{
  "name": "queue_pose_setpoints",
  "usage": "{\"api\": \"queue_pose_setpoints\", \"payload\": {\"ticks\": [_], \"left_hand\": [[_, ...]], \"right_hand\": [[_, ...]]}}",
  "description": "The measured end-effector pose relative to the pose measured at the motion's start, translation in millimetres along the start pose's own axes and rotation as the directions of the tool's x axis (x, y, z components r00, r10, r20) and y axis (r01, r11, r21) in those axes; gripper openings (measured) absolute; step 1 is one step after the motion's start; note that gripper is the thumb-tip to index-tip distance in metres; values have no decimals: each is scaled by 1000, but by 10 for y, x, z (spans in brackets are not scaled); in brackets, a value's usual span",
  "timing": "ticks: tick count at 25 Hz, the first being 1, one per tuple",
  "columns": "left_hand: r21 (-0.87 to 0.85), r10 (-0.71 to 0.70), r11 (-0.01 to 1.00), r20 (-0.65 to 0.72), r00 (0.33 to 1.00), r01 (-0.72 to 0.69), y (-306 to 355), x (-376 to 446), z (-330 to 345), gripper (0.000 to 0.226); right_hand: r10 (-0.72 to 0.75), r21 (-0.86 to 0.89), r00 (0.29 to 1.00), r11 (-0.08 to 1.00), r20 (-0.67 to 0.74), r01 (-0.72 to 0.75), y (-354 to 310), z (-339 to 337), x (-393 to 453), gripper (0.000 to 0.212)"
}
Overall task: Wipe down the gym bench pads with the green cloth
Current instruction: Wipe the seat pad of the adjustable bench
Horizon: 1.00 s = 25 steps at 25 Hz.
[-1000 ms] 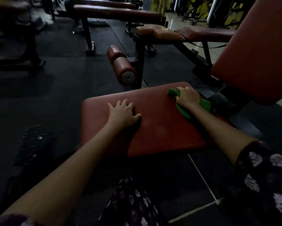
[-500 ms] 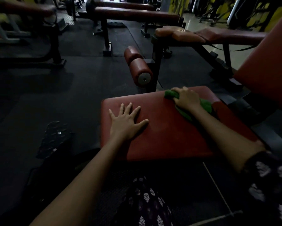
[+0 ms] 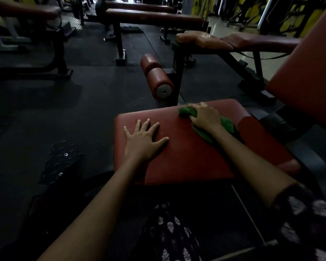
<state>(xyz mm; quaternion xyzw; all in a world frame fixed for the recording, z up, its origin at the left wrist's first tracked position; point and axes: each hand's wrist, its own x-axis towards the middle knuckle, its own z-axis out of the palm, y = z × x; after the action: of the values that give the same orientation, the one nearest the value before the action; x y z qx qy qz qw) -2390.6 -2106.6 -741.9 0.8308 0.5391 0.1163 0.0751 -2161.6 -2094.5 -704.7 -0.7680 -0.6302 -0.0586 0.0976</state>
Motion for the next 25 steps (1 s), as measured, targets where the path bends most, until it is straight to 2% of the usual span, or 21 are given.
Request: {"api": "queue_pose_setpoints", "payload": {"ticks": [1,3,6,8,9,12,15,18,22,23,25], "left_hand": [[4,-3,1000,-6,1000,3,3,3,-3,71],[19,-8,1000,-10,1000,8,3,-10,5,71],[-1,-10,1000,0,1000,10,24,-10,-1,71],[-45,2,999,8,1000,-2,33,-40,-77,70],[-61,11,998,30,999,-9,11,-91,-132,70],[-65,28,998,87,996,-22,-216,-399,-153,71],[-283,-2,959,29,1000,10,-397,-642,-118,75],[-387,-30,922,-32,999,15,-399,-599,-92,59],[-452,-48,892,-64,997,14,-395,-636,-91,50],[-450,-61,893,-66,996,25,-394,-643,-89,51],[-424,-153,899,-62,986,113,-377,-645,-78,61]], "right_hand": [[42,23,999,999,2,-42,-76,1,96,42],[25,39,1000,999,3,-25,-275,15,156,41],[-164,19,986,986,16,163,-396,10,-96,44],[-289,-1,955,957,68,289,-235,-30,-296,46],[-303,-12,948,952,96,306,-120,-68,-333,47],[-148,-92,986,984,81,155,59,-79,-186,47],[-3,-17,999,1000,38,3,-242,0,99,42],[-88,14,996,996,33,87,-620,44,115,42],[-405,31,911,914,78,404,-595,-19,-314,47],[-407,19,910,913,84,407,-516,-38,-347,48],[-234,-68,971,969,47,237,-435,-34,-223,46]]}}
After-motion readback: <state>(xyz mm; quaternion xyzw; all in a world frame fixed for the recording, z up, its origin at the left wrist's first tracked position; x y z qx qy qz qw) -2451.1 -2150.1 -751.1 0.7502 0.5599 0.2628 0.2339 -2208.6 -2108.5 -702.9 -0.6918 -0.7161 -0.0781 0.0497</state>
